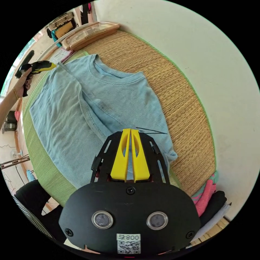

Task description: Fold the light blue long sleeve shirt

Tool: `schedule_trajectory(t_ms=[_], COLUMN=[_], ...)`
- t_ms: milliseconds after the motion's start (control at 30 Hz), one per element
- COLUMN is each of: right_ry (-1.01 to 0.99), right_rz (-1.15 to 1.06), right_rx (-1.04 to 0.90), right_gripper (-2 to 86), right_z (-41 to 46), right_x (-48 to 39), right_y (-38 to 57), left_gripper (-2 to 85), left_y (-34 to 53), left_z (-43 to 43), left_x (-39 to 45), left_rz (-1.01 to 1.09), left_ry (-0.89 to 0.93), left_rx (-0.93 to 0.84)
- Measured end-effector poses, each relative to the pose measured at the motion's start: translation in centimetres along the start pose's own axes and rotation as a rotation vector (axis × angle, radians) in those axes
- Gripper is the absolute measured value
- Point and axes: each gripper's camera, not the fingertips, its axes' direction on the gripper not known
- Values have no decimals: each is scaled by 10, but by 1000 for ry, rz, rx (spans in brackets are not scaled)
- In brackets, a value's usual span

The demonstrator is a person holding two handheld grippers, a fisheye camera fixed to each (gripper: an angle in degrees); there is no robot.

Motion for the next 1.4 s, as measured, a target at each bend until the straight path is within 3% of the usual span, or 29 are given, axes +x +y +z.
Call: schedule_trajectory(t_ms=[100,267,433,567,700,1000,1133,1400], right_ry=[-40,-85,-101,-178,-162,-152,-162,-109], right_rz=[84,137,223,160,112,396,430,367], right_rx=[53,31,-7,-83,-107,88,56,29], right_gripper=[31,77,37,6,3,77,91,25], right_z=[-16,-25,-31,-15,3,-31,-19,-16], right_x=[35,71,102,108,125,221,243,245], right_y=[11,58,115,124,110,172,193,207], left_gripper=[16,40,36,28,25,54,67,26], left_y=[-5,3,17,20,13,7,10,21], left_z=[-6,32,80,114,127,100,98,102], left_x=[20,80,144,184,205,234,243,260], left_rz=[43,284,489,544,529,538,579,608], left_ry=[45,87,114,101,75,138,31,-99], left_rx=[18,-216,-420,-511,-510,-355,-366,-392])
